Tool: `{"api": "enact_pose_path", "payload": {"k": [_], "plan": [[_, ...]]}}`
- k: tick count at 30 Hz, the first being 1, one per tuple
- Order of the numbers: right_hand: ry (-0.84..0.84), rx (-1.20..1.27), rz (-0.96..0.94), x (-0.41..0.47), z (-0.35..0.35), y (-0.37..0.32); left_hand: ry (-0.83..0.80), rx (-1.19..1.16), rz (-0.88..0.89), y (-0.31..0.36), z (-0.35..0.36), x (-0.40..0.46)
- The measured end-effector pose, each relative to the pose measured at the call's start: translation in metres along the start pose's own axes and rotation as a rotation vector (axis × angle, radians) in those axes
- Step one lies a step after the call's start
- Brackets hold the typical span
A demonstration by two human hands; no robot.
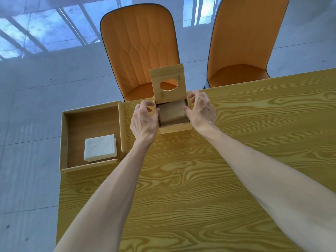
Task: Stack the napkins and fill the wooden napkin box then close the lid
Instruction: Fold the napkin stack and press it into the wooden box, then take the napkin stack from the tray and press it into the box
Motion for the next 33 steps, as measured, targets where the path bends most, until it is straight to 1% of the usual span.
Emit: {"api": "enact_pose_path", "payload": {"k": [3, 8, 11, 14, 17, 19, 22, 24, 28, 33], "plan": [[0.000, -0.009, -0.014, -0.006, -0.005, -0.004, -0.008, -0.005, 0.013, -0.004, -0.010, -0.004], [0.070, 0.032, -0.069, -0.026, -0.021, -0.017, 0.024, -0.029, 0.030, -0.024, -0.043, -0.013], [0.088, 0.106, -0.144, -0.044, -0.024, -0.044, 0.068, -0.034, -0.011, -0.053, -0.073, -0.019], [0.045, 0.231, -0.222, -0.066, -0.016, -0.084, 0.115, -0.022, -0.111, -0.093, -0.105, -0.025], [-0.081, 0.326, -0.263, -0.086, 0.005, -0.128, 0.135, 0.017, -0.208, -0.132, -0.132, -0.032], [-0.235, 0.346, -0.258, -0.100, 0.026, -0.154, 0.096, 0.018, -0.274, -0.154, -0.143, -0.034], [-0.529, 0.335, -0.134, -0.121, 0.064, -0.179, -0.021, -0.040, -0.402, -0.182, -0.146, -0.033], [-0.679, 0.309, -0.038, -0.133, 0.086, -0.187, -0.101, -0.071, -0.452, -0.195, -0.141, -0.030], [-0.834, 0.318, 0.106, -0.145, 0.117, -0.195, -0.194, -0.114, -0.541, -0.211, -0.129, -0.023], [-0.939, 0.448, 0.279, -0.153, 0.137, -0.199, -0.239, -0.151, -0.651, -0.219, -0.114, -0.020]]}}
Point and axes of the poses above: each hand's wrist, its own x-axis towards the middle knuckle, its own z-axis out of the palm, y = z × x, the point moved 6 cm from there along x, towards the middle knuckle, and after that the axes turned 3 degrees about y, right-handed, at the moved point
